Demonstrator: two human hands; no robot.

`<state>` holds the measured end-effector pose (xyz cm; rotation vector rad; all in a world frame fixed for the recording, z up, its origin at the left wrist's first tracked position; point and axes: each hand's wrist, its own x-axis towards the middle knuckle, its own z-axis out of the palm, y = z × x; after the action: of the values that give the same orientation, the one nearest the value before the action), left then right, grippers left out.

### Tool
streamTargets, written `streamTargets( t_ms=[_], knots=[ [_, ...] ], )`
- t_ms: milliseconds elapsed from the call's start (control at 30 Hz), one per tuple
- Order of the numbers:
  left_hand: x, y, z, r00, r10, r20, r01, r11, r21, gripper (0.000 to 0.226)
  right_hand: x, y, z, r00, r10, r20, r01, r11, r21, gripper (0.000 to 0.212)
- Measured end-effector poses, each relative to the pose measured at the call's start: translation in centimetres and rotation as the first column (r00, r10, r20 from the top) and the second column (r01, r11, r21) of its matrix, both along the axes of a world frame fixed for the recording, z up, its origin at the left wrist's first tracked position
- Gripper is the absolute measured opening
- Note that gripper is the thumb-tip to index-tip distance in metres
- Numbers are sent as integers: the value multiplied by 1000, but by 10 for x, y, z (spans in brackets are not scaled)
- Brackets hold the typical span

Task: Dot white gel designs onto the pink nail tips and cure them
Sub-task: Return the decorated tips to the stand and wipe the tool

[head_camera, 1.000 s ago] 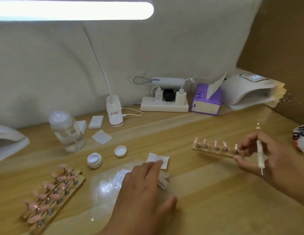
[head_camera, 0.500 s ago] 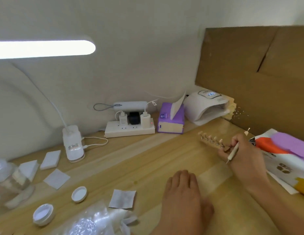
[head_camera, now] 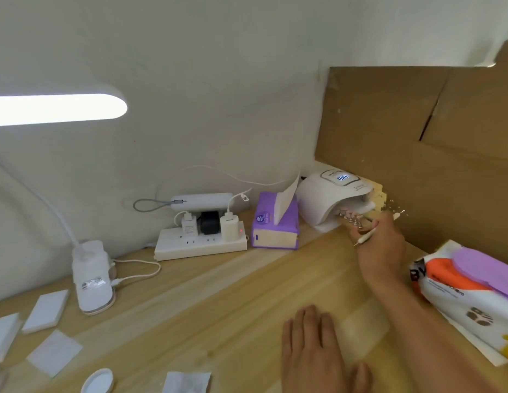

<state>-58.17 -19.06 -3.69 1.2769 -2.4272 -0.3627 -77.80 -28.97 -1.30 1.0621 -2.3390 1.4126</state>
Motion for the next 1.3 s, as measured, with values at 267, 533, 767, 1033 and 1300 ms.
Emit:
streamTargets(
  t_ms=[267,533,767,1033,1300],
  knots=[
    [13,-38,3,401,475,-783,96,828,552,30,-7,-37,-17,999,-28,43,27,999,41,28],
    [28,-66,8,-136,798,-587,476,573,668,21,-22,-65,-20,989,-52,138,41,996,85,20],
    [20,-58,6,62,678,-732,303,686,661,24,-27,-71,-20,988,64,143,-68,997,23,21],
    [27,-50,-3,517,330,-790,-96,939,330,26,-24,-74,-22,982,145,124,-159,980,116,23],
    [27,-49,3,671,246,-700,-94,964,248,17,-22,-61,4,947,-98,-306,-4,949,-314,26]
  ],
)
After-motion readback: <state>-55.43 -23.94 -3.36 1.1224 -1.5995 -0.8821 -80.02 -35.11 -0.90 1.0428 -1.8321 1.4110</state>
